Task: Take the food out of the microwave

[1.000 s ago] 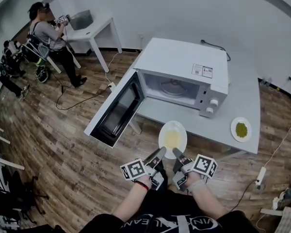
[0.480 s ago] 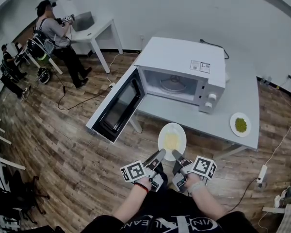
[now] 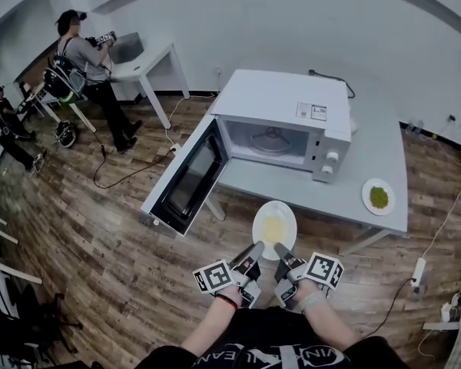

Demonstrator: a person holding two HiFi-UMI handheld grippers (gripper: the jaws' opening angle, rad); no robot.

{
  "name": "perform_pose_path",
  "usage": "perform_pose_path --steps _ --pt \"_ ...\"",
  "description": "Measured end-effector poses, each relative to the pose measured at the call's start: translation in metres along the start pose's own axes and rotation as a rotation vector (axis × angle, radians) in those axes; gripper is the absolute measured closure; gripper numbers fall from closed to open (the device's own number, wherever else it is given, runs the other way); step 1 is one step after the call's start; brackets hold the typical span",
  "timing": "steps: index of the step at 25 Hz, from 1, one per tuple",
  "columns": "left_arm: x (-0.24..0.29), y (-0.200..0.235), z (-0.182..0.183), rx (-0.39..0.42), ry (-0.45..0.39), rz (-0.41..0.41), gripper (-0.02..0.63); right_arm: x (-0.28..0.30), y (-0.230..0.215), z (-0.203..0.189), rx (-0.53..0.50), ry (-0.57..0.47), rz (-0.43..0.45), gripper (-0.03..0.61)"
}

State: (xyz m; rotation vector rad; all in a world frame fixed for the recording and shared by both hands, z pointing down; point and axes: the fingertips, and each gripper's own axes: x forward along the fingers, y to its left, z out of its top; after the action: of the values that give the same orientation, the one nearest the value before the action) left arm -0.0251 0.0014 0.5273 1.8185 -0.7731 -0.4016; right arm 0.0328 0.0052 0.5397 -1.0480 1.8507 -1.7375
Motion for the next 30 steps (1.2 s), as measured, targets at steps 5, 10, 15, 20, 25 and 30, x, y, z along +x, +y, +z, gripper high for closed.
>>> perform_pose_path --steps 5,10,15,20,25,30 --pt "-0.030 0.011 0.002 -0.020 -0.016 0.032 0.548 0.007 0.000 -0.031 0.025 0.031 -0.009 0.515" --pt "-0.057 0.011 0.005 -0.027 -0.028 0.041 0.548 0.010 0.007 -0.056 0.035 0.046 -0.004 0.515" --pt "-0.072 0.015 0.005 0.002 -0.027 0.058 0.548 0.007 0.012 -0.069 0.028 0.042 0.001 0.515" --pt "-0.077 0.008 -0.003 -0.033 -0.013 0.021 0.548 -0.001 0.012 -0.076 0.024 0.024 0.000 0.515" --pt "-0.085 0.004 -0.012 -0.035 -0.003 0.006 0.548 -0.012 0.013 -0.083 0.010 0.007 -0.005 0.515" --pt "-0.101 0.005 -0.023 -0.048 0.008 0.007 0.548 -0.022 0.009 -0.100 0.005 0.005 -0.023 0.515"
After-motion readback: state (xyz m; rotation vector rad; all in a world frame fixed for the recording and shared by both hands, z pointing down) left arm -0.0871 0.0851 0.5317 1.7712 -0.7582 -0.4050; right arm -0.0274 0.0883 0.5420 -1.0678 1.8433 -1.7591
